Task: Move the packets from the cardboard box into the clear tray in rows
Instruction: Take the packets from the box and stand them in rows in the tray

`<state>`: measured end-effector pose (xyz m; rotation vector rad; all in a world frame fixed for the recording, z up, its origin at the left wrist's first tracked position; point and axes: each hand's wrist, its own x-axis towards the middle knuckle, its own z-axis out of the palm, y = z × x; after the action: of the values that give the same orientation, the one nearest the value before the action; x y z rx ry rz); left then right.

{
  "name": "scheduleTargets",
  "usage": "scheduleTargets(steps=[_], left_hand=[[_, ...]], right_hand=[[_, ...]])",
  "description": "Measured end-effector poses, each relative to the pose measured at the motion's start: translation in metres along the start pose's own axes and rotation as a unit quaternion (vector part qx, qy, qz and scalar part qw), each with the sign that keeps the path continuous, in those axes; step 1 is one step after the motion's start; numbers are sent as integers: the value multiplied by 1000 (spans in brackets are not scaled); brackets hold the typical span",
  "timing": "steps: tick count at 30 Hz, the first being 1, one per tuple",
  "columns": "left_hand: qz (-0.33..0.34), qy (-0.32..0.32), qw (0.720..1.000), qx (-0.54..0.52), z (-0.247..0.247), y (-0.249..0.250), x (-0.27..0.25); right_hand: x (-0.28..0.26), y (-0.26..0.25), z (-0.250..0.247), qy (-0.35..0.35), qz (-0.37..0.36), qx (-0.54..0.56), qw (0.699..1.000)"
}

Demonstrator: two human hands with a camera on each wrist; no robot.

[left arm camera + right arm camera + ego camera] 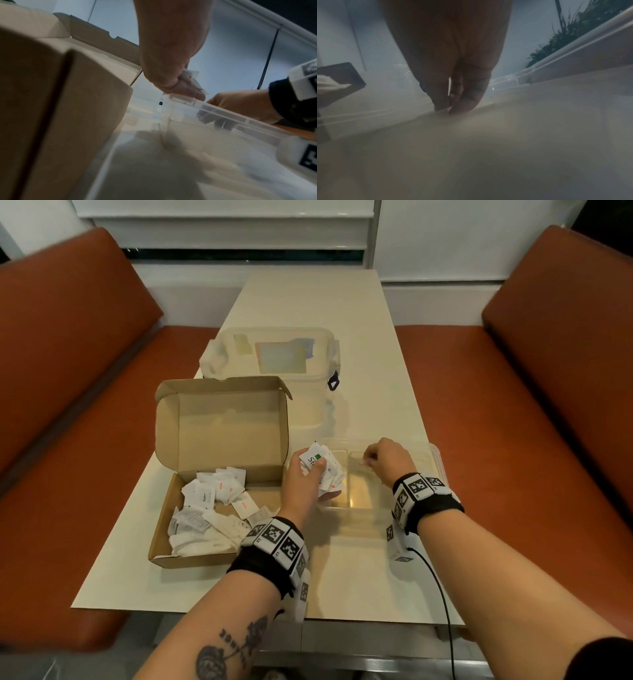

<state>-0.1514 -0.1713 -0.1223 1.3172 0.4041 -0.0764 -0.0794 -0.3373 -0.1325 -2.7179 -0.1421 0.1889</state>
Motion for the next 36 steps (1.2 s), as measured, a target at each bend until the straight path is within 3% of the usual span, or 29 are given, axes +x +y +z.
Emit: scheduleTargets(steps=[6, 24, 36], left_hand=[[-8, -18, 1000, 1, -5, 5, 3], [-10, -32, 999, -19, 2, 2, 10], [-2, -35, 999, 9, 2, -2, 8]], right_hand=[[3, -3, 6, 51, -1, 2, 999], [-7, -3, 9, 31, -11, 44, 999], [-4, -9, 10, 38, 6, -1, 999]])
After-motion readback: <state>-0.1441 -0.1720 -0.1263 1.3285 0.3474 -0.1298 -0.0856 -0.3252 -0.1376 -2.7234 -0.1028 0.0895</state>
